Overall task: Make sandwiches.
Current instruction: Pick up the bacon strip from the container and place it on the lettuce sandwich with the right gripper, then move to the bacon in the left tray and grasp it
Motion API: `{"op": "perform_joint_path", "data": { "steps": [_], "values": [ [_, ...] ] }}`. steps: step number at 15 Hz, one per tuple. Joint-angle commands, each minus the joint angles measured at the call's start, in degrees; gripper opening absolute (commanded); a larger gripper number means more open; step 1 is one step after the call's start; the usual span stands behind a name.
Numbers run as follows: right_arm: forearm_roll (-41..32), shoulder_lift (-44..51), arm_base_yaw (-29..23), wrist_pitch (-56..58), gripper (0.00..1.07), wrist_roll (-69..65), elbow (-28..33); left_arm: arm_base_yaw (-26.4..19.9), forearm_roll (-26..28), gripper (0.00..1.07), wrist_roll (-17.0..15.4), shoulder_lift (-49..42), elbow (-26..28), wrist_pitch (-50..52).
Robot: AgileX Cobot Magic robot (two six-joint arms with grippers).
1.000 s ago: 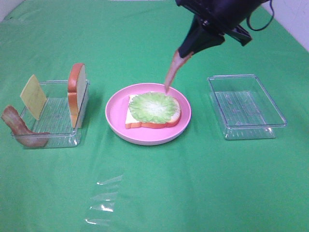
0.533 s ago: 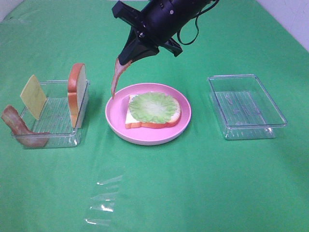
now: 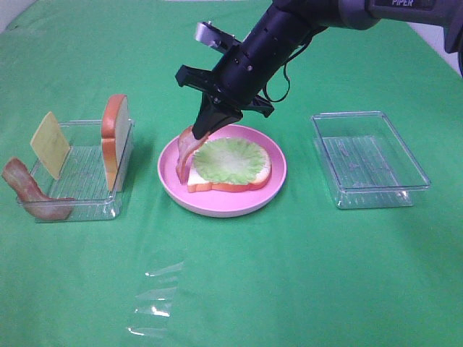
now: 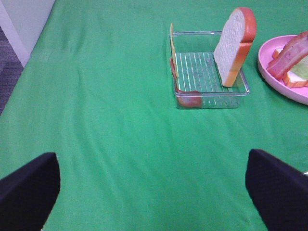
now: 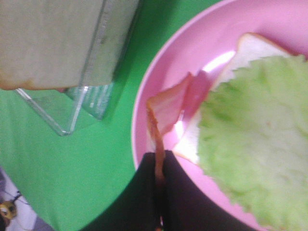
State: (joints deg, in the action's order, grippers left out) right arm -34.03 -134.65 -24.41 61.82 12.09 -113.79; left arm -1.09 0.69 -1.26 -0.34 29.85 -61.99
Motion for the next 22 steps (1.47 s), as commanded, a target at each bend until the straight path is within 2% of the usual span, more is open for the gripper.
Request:
{"op": "perform_joint_path", "data": {
  "steps": [1, 3, 7, 11, 13, 14, 15, 18, 20, 22],
  "values": [
    [10.4, 0.1, 0.2, 1.2, 0.00, -4.0, -1.7, 0.0, 0.1, 1.00, 0.1, -1.1, -0.2, 0.3],
    [17.2, 0.1, 0.2, 1.5, 0.00, -7.0, -1.8, 0.0, 0.1, 1.00, 0.1, -1.1, -0.2, 0.3],
    [23.1, 0.1, 0.1, 2.1, 0.00, -9.7, -1.8, 0.0, 0.1, 1.00, 0.1, -1.1, -0.2, 0.3],
    [22.7, 0.1, 0.1, 2.2, 0.00, -9.7, -1.8, 0.0, 0.1, 1.00, 0.1, -1.1, -0.2, 0.3],
    [22.7, 0.1, 0.1, 2.5, 0.21, -9.7, -1.8, 0.0, 0.1, 1.00, 0.1, -1.1, -0.2, 0.3],
    [22.9, 0.2, 0.1, 3.2, 0.50, -9.7, -1.8, 0.0, 0.1, 1.00, 0.1, -1.1, -0.2, 0.3],
    [24.2, 0.8, 0.1, 5.0, 0.99, -9.6, -2.4, 0.0, 0.1, 1.00, 0.1, -1.1, -0.2, 0.3],
    [28.5, 2.7, 0.1, 8.3, 0.98, -11.3, -5.2, 0.0, 0.1, 1.00, 0.1, -1.1, -0.2, 0.3],
    [35.1, 3.8, 0.5, 13.3, 0.98, -13.3, -7.7, 0.0, 0.1, 1.00, 0.1, -1.1, -0.2, 0.3],
    [37.6, 5.2, 2.7, 14.4, 0.98, -14.8, -8.4, 0.0, 0.1, 1.00, 0.1, -1.1, -0.2, 0.3]
  ]
}}
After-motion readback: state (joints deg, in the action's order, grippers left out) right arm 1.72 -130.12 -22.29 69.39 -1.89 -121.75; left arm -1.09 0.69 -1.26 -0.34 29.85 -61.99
